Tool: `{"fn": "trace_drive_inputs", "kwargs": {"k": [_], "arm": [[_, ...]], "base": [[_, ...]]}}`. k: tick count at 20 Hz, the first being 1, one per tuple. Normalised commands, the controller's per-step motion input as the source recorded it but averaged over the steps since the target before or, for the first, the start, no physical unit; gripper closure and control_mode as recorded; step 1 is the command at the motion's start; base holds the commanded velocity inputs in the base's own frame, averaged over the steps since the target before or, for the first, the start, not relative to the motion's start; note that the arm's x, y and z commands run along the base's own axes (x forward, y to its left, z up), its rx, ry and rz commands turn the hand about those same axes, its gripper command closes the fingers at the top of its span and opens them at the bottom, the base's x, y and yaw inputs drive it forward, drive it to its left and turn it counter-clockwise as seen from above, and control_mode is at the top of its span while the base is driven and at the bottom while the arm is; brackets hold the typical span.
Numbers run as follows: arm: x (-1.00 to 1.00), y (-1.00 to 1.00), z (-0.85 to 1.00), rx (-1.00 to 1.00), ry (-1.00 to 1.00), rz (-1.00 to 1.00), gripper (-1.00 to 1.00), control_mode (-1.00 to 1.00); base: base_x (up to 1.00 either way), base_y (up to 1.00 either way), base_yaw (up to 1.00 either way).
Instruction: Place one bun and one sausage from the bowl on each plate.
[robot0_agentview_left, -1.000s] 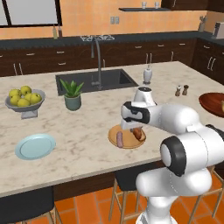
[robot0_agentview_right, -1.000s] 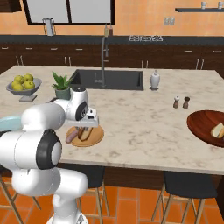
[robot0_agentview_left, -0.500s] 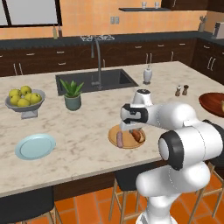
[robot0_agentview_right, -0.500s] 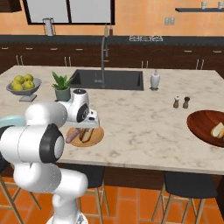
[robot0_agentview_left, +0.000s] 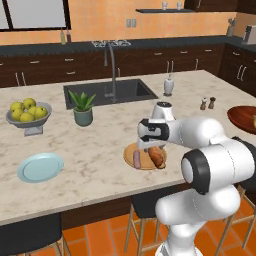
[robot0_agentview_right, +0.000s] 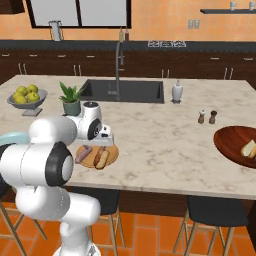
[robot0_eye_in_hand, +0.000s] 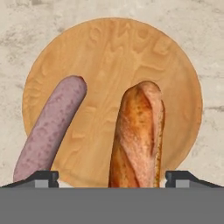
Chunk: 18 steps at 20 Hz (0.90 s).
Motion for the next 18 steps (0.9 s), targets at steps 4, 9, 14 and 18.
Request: {"fn": "trace_drive_inputs", "kwargs": {"k": [4, 9, 14, 18], "arm": [[-0.67, 0.00, 0.68, -0.08, -0.29, -0.01, -1.00, -1.00], [-1.00, -0.06, 0.83, -0.01, -0.38, -0.01, -1.00, -1.00], [-1.00, -0.30, 1.00, 0.04, -0.02, -0.07, -1.00, -1.00], [-1.00, -0.21, 0.93, 0.06, 0.00, -0.09, -1.00, -1.00]], "base": [[0.00, 0.00, 0.00], [0.00, 0.00, 0.00], [0.00, 0.00, 0.00], [0.00, 0.00, 0.00]]}}
